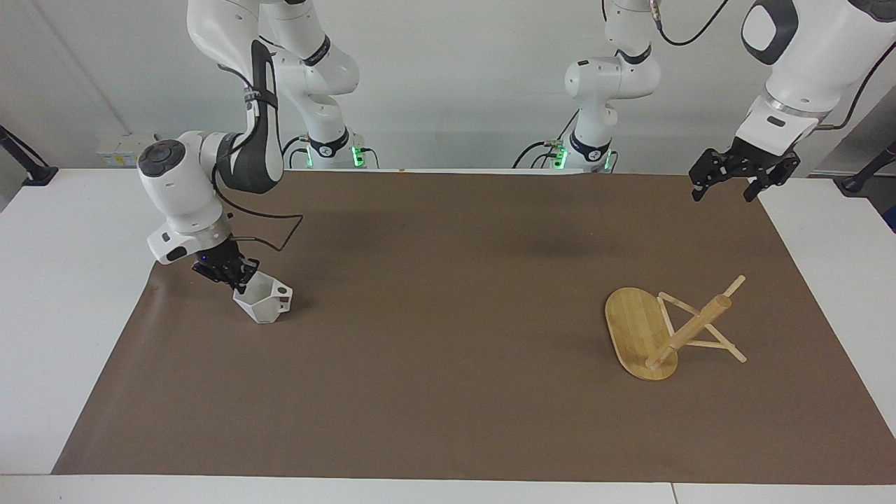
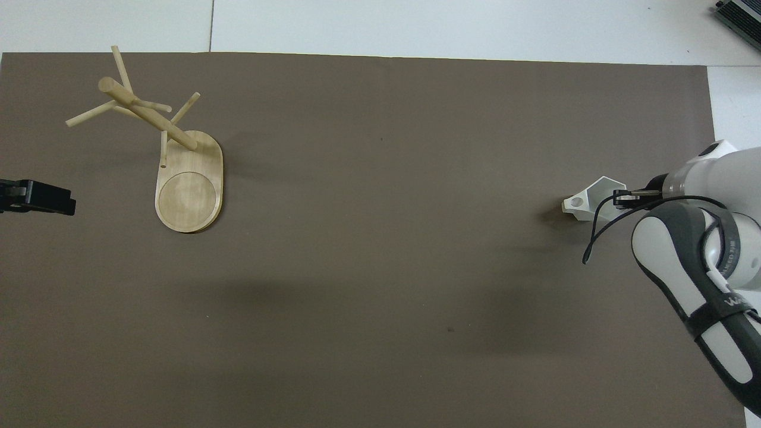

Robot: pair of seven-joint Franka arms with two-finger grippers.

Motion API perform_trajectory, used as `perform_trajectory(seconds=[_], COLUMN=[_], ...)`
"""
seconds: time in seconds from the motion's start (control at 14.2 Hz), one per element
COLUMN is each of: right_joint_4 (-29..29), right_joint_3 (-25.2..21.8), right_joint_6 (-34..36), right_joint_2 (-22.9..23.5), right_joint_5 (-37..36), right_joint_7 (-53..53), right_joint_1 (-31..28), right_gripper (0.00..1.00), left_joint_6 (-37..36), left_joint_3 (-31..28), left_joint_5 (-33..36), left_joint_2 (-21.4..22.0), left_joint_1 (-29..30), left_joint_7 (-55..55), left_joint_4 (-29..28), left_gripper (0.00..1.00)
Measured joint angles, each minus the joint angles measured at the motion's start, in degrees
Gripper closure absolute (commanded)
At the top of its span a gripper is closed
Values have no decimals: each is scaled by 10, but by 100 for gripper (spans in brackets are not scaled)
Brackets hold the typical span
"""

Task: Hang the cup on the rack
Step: 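Reach the right gripper to the white cup and grasp its rim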

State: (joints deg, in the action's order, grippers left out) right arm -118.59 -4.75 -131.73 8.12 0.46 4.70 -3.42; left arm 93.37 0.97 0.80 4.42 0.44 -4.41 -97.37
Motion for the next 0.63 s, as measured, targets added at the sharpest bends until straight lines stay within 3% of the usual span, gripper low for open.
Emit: perform_trajectory(seconds=[0.28, 0.63], right_joint_4=[33, 154], right_joint_3=[1, 17], right_joint_6=[45, 179], right_joint_2=[-1, -19], right_joint_5=[17, 48], right_joint_7=[0, 0], right_joint_1=[0, 0], right_gripper=[100, 100], left_joint_6=[0, 0], left_joint_3=[0, 0], left_joint_5=[0, 0], left_joint_2=[0, 0], left_joint_1=[0, 0], left_joint_7=[0, 0], left_joint_4=[0, 0], left_gripper=[0, 0])
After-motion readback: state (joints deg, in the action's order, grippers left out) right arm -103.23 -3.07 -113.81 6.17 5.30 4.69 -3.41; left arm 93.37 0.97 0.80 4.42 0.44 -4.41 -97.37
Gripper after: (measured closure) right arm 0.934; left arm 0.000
